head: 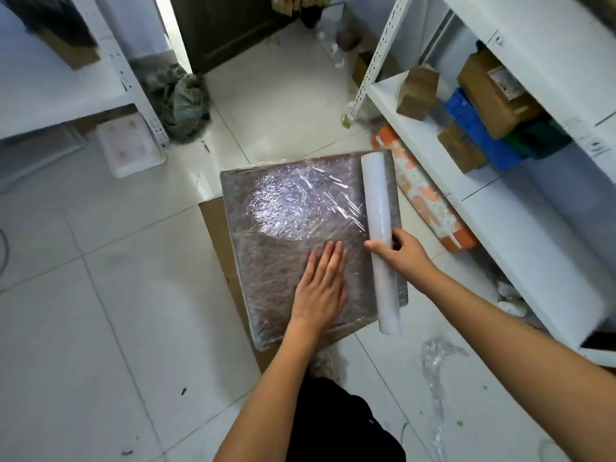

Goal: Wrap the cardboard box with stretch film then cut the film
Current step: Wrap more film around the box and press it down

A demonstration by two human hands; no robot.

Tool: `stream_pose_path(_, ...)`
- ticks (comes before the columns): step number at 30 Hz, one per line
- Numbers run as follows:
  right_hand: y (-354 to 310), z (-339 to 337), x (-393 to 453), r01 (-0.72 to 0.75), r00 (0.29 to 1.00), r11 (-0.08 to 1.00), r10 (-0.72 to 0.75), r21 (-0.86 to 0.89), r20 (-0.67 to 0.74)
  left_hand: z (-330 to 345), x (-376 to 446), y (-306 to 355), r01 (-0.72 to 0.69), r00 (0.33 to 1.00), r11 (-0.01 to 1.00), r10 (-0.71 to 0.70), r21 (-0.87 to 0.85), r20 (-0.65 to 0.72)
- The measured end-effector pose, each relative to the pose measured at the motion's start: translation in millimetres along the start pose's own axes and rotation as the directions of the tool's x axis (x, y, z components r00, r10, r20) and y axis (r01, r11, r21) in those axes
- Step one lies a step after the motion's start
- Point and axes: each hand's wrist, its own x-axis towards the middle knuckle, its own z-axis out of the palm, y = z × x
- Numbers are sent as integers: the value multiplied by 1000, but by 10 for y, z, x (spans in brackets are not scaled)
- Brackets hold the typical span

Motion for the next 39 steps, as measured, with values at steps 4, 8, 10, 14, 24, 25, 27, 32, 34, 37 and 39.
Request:
stream_pose_path(4,-35,-114,65,-50,995,996,56,-72,84,120,-64,-25,-9,1000,1000,8,6,25)
stream_pose_path(8,27,-207,41,-73,989,993,84,-88,123,129,-121,-12,-7,1000,1000,7,-17,16)
stream_pose_path(10,10,-208,15,-66,987,996,75,-66,145,132,-135,-9,-7,1000,1000,7,-23,19)
stream_pose_path(14,17,-245,-24,-149,966,989,142,14,217,141,-160,-5,7,1000,999,-6,-43,27)
stream_pose_path(24,130,-505,99,-36,948,997,54,-62,315,159,-164,39,-1,1000,999,0,35,15)
stream_pose_path(25,154,-502,120,-28,958,996,50,-79,283,167,-177,39,2,1000,999,-3,43,9)
stream_pose_path(27,228,-496,165,-32,976,995,52,-96,213,171,-190,48,19,1000,999,-19,47,4)
stream_pose_path(32,481,-545,172,-17,980,988,47,-154,192,160,-215,92,40,999,997,-40,62,2)
stream_pose_path(34,538,-555,150,-26,972,996,47,-90,230,164,-233,115,44,999,996,-43,79,-17)
stream_pose_path(37,580,-581,168,-15,953,999,27,-42,301,179,-255,129,39,999,993,-36,110,-37)
stream_pose_path(39,589,-593,187,-2,953,999,12,-33,303,180,-234,121,40,998,992,-35,123,-46)
